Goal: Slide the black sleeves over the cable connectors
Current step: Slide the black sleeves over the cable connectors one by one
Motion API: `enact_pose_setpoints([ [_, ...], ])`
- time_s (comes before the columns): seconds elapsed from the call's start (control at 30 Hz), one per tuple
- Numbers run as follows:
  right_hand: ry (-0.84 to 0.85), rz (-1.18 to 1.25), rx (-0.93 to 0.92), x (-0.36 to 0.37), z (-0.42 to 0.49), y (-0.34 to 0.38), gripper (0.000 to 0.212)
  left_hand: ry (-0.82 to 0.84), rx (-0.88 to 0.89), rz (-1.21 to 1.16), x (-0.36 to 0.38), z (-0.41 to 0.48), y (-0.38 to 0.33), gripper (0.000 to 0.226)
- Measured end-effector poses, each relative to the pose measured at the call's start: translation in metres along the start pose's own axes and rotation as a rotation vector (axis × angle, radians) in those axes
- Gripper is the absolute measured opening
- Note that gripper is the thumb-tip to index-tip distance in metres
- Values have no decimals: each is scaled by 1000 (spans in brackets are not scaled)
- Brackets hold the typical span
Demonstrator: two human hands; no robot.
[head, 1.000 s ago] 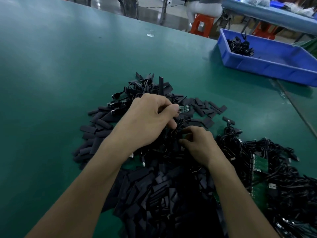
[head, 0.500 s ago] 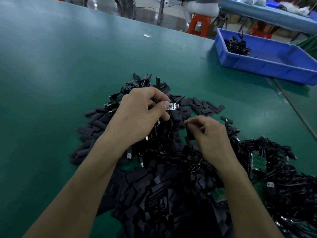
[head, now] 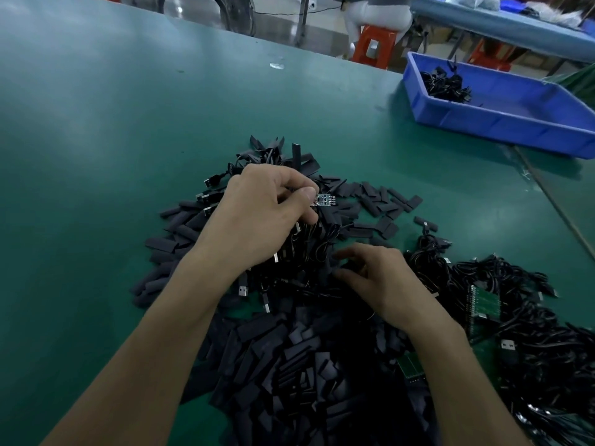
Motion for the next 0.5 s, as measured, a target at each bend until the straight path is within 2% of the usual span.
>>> enact_pose_setpoints([
  [0.13,-127,177,13,-11,0,4,8,13,-10,-3,1,0,1,13],
  [0.27,-261,441,13,-31,0,12,18,18,3,-12,1,0,2,14],
  [0.37,-348,551,0,-44,1,17,20,26,-1,-21,2,0,2,14],
  [0.5,-372,671,-14,-53,0,23,22,26,-9,-35,2,0,2,14],
])
Point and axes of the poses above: each hand's wrist, its own z-axis towards the middle knuckle, its own x-axis out of the palm, y = z × x, the point moved 6 cm from there along z, towards the middle knuckle, and after that the axes turned 9 degrees about -y, right-handed, at the moved point
